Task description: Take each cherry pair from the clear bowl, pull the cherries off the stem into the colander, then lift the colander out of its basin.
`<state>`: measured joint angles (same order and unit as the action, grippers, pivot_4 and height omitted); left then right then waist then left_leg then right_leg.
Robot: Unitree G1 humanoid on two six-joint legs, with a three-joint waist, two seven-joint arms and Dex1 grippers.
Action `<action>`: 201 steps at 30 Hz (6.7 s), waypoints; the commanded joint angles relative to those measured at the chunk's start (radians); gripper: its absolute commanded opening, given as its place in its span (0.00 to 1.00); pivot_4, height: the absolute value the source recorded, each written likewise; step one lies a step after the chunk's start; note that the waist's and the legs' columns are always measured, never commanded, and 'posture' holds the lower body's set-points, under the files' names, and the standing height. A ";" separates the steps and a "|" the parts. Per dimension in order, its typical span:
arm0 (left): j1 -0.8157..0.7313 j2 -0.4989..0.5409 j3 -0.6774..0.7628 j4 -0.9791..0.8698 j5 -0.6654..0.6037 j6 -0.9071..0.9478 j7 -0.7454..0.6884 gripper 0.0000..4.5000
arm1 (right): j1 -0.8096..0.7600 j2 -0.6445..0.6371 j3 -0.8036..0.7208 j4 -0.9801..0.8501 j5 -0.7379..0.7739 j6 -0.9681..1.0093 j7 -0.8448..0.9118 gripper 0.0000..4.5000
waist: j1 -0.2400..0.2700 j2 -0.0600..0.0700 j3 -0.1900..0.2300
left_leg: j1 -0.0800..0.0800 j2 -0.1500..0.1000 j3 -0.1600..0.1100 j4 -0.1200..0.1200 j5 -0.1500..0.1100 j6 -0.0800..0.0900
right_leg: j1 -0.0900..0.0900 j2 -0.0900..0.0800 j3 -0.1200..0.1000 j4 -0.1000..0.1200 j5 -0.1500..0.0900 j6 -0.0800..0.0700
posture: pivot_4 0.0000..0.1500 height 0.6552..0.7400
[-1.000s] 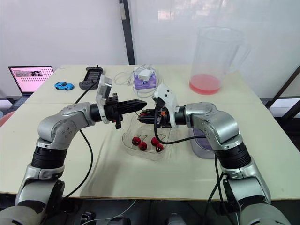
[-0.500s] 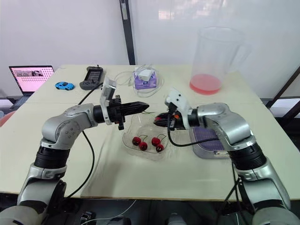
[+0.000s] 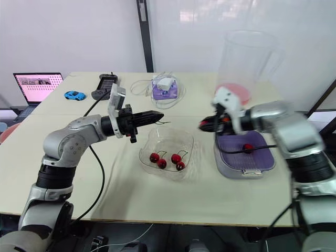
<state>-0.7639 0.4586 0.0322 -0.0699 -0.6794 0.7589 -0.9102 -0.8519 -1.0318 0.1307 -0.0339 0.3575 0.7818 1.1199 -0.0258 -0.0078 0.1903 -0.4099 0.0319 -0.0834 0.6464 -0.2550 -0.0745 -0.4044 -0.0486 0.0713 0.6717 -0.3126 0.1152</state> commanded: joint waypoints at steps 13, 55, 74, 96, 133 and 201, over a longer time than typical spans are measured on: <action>0.071 0.047 0.058 -0.107 -0.045 0.019 0.056 0.00 | 0.226 -0.116 -0.012 0.013 -0.108 -0.102 0.074 0.34 | -0.011 0.000 0.000 | 0.001 0.000 0.000 0.000 0.000 0.000 | 0.001 0.000 0.000 0.000 0.000 0.000 | 1.00 0.92; 0.779 0.053 0.483 0.018 0.047 -0.175 0.368 0.21 | -0.333 0.263 -0.054 0.084 0.219 0.041 0.199 1.00 | -0.013 0.000 0.000 | 0.001 0.001 0.000 -0.002 0.000 0.001 | -0.001 -0.001 -0.001 0.001 0.000 0.000 | 1.00 0.92; 0.524 0.370 0.388 -0.164 -0.125 -0.131 0.012 0.99 | -0.250 0.145 -0.049 -0.085 0.197 0.114 0.135 1.00 | -0.013 0.001 0.000 | 0.000 0.001 0.001 -0.002 0.000 0.000 | 0.000 -0.001 0.000 0.000 0.000 0.000 | 1.00 0.92; 0.429 0.403 0.157 -0.220 0.071 -0.260 -0.105 0.99 | -0.329 0.455 0.499 -0.015 -0.091 0.310 -0.064 1.00 | -0.032 0.001 0.001 | 0.000 0.001 0.000 -0.003 -0.001 0.001 | -0.004 0.001 0.001 0.002 0.000 0.000 | 1.00 0.92; 0.454 0.401 0.161 -0.192 0.101 -0.227 -0.082 1.00 | -0.173 0.551 0.468 0.091 -0.221 0.173 -0.087 0.16 | -0.042 0.001 0.000 | 0.000 0.001 -0.001 -0.003 0.000 0.001 | -0.004 0.001 0.000 0.004 0.000 0.000 | 1.00 0.92; -0.217 0.013 -0.061 0.271 0.058 0.003 -0.201 0.01 | 0.216 0.277 0.123 -0.242 -1.048 -1.114 -0.578 0.16 | -0.018 0.000 0.000 | 0.000 0.000 0.000 0.000 0.002 -0.004 | -0.002 0.001 0.001 0.004 0.000 0.000 | 1.00 0.92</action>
<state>-0.9518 0.4697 -0.0445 0.2148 -0.6202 0.7617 -1.1074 -0.6267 -0.7604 0.2903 -0.2421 -0.7021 -0.3331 0.5417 -0.0442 -0.0082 0.1907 -0.4098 0.0322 -0.0829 0.6463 -0.2528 -0.0784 -0.4068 -0.0478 0.0722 0.6761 -0.3126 0.1150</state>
